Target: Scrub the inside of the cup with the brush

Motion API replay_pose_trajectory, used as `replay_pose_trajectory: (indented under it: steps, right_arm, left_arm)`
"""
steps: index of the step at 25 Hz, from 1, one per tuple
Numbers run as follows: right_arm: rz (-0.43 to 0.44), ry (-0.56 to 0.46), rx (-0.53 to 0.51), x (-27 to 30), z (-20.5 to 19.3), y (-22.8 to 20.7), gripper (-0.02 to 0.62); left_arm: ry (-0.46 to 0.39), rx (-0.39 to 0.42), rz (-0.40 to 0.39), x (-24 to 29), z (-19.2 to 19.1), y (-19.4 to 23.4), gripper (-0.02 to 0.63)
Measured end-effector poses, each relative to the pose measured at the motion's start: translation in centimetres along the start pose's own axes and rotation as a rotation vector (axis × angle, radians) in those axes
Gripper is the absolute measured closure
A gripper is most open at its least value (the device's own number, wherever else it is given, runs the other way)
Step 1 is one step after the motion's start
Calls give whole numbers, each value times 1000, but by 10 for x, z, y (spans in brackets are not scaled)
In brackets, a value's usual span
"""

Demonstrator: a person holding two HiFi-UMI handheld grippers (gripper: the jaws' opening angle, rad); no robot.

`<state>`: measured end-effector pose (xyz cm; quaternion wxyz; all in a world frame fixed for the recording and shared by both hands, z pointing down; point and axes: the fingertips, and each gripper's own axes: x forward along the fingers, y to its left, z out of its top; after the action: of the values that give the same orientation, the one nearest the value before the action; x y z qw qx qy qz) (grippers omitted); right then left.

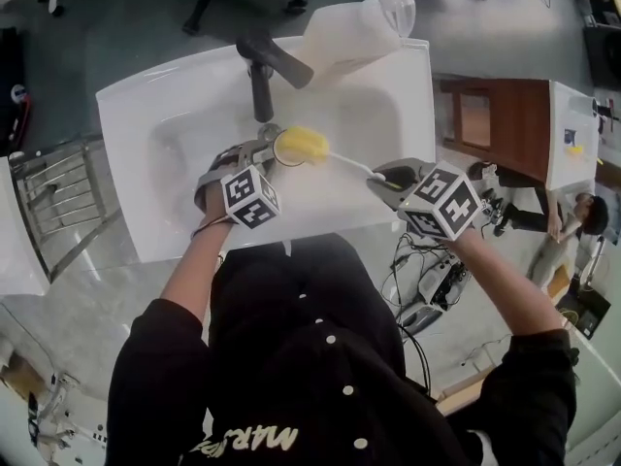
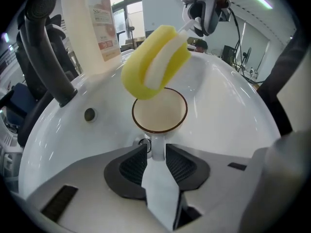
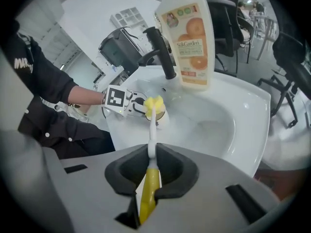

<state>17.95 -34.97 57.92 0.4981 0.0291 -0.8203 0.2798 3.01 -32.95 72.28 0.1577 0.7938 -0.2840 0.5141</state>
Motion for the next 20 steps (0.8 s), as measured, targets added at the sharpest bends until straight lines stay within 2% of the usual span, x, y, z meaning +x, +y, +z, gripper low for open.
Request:
replay_pose_trajectory:
  steps: [4, 7, 11, 13, 20]
  right_arm:
    - [-40, -81, -53, -12, 4, 9, 546]
    - [-49, -159, -114, -23, 7, 27, 545]
    - [-110, -302, -181, -44, 18, 41, 546]
    - [-115, -388, -191, -58, 29, 52, 546]
    - [-112, -810, -214, -129, 99, 89, 545]
  left_arm:
    - [1, 13, 18, -15, 0, 7, 462]
    - [-37, -17, 29, -42, 5, 3, 473]
    - [-191, -110, 117, -90, 29, 25, 540]
    - [-265, -147, 166, -117, 39, 38, 565]
    - [-487, -299, 279, -210, 69, 74, 580]
